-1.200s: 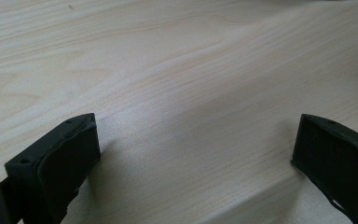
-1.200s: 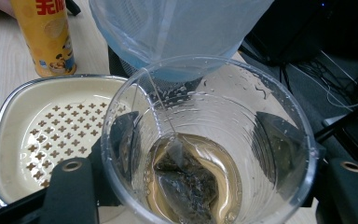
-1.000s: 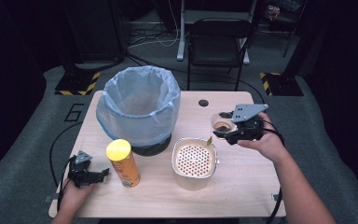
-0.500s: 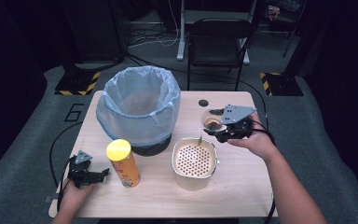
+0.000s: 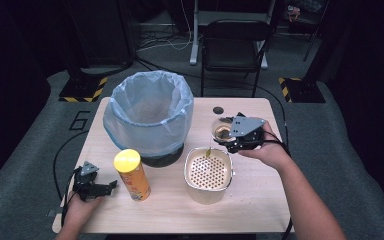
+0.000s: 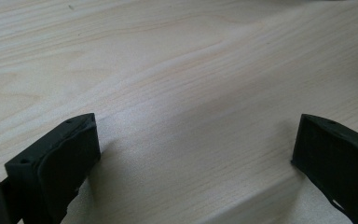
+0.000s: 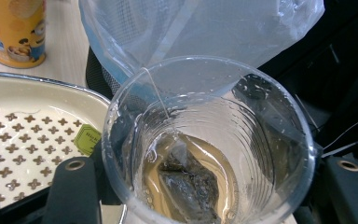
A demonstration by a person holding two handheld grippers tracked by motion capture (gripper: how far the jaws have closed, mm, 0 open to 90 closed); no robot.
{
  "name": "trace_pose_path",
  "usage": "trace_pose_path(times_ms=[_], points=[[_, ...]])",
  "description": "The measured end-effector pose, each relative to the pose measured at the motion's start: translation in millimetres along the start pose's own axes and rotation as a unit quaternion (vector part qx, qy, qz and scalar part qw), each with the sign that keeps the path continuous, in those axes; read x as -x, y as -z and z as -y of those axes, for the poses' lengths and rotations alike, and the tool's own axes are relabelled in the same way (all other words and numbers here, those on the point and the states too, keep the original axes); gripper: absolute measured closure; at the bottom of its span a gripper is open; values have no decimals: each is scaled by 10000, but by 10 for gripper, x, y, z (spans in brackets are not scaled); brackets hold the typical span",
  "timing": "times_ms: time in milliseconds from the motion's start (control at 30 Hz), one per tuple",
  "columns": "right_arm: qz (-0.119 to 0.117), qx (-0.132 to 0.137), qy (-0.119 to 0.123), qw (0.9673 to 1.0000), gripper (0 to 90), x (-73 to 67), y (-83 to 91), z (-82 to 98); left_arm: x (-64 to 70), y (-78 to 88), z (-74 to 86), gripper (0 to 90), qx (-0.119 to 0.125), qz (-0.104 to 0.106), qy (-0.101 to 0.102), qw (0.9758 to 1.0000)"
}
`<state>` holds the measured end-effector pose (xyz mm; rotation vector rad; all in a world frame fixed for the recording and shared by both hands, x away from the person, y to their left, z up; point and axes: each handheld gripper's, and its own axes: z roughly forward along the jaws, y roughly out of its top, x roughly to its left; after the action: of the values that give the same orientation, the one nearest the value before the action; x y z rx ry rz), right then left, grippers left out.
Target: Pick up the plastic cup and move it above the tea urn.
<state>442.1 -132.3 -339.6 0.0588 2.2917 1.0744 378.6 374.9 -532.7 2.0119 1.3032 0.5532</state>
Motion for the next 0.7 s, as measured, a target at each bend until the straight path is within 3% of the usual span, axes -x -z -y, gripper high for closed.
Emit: trace_pose_path(times_ms=[367,700], points=[[185,49,387,9991,339,-90,8,-10,0,0,0,5,2,2,0,10000],[292,-74,685,9972,339,-183,-37,27,0,0,0,5,4,0,1,10000]])
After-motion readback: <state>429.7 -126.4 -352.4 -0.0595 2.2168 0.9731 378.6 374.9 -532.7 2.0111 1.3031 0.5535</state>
